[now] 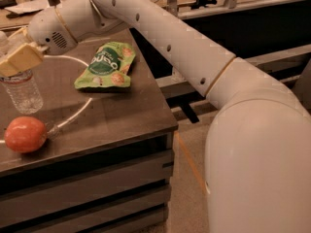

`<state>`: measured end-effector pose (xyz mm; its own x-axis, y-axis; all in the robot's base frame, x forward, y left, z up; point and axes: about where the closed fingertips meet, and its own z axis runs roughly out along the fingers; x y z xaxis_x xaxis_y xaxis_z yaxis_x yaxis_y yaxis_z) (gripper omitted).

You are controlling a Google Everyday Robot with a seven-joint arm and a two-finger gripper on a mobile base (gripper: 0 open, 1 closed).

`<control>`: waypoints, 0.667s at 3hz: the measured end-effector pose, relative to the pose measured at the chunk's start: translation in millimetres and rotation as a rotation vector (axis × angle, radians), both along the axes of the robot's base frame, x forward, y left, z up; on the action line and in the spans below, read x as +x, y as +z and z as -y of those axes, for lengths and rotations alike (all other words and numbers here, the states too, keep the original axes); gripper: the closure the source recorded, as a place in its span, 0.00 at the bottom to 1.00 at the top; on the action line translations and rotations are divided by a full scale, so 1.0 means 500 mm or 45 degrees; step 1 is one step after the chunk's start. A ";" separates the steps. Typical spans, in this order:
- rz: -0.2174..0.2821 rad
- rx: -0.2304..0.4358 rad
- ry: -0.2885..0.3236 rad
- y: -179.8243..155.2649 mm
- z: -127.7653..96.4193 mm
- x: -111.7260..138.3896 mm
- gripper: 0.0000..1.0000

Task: Move water bottle near apple

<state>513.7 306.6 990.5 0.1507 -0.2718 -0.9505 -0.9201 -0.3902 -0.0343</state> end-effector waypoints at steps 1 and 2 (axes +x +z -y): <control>-0.032 0.012 0.043 -0.023 -0.029 0.000 1.00; -0.052 0.011 0.068 -0.038 -0.045 0.000 1.00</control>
Offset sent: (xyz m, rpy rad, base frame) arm 0.0046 0.0250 -0.0205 0.0192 0.0435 0.0578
